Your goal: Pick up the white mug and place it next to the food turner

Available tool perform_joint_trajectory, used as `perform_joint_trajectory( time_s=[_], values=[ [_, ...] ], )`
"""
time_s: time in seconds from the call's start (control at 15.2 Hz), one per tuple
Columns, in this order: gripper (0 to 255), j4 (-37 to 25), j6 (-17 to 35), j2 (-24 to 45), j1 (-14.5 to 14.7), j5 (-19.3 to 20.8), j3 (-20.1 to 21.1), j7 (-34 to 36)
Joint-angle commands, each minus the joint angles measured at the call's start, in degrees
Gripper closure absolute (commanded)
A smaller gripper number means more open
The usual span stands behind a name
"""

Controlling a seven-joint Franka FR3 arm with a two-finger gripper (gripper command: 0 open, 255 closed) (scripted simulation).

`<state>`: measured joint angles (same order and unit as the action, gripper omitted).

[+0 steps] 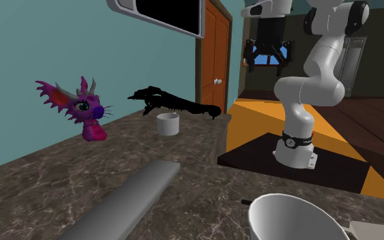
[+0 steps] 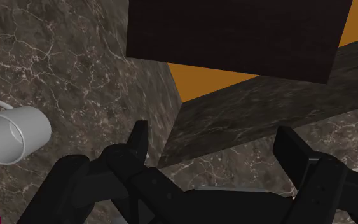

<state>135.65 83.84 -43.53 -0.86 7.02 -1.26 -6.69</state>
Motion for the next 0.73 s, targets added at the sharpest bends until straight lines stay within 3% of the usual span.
perform_joint_trajectory(
  time_s=[0.0, 0.66],
  values=[
    [0, 0.0, 0.0, 0.0, 0.0, 0.0, 0.0, 0.0],
    [0, 2.19, 14.75, 9.58, -3.54, 6.98, -11.41, -10.63]
  ],
)
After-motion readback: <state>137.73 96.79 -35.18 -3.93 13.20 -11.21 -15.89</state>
